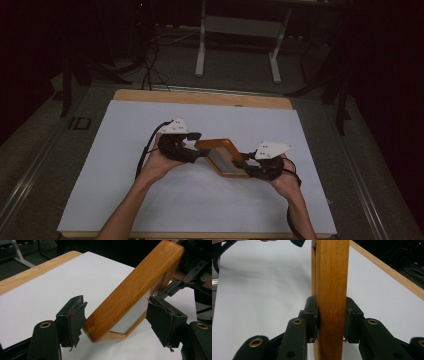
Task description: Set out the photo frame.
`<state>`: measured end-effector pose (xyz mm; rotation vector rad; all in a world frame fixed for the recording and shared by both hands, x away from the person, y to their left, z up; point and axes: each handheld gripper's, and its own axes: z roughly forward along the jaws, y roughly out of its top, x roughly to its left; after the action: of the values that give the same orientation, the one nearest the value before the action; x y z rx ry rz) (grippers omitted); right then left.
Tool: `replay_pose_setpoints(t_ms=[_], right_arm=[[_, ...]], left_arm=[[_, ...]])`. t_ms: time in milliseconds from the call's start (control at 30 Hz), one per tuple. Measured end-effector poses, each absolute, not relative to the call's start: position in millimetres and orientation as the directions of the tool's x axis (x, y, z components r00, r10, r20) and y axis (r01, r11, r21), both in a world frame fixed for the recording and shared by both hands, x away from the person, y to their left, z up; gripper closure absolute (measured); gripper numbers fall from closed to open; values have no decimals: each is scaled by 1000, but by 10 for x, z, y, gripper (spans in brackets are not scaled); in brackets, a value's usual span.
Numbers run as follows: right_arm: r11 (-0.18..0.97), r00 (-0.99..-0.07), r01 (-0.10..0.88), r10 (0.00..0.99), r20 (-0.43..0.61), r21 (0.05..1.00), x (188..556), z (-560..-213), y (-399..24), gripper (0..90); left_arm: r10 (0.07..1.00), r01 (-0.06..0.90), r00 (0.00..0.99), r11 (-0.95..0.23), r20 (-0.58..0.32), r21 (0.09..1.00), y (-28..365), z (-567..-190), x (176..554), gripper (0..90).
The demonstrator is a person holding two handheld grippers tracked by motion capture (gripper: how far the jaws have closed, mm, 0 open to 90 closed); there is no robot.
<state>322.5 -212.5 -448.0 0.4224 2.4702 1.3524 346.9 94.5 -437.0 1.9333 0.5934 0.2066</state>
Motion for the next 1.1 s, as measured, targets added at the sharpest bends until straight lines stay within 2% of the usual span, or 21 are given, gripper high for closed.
replay_pose_setpoints(t_ms=[500, 900, 1100], right_arm=[[522, -916, 101, 381, -126, 847, 3216, -4486, -2141, 686], [515, -913, 114, 391, -115, 850, 3224, -4497, -2170, 685], [519, -913, 116, 391, -114, 847, 3225, -4499, -2187, 685]], left_arm=[[495, 362, 850, -299, -181, 883, 859, -4747, 3508, 297], [464, 362, 868, -356, -174, 861, 677, -4956, 3497, 411], [483, 349, 863, -357, -149, 866, 663, -4970, 3482, 493]])
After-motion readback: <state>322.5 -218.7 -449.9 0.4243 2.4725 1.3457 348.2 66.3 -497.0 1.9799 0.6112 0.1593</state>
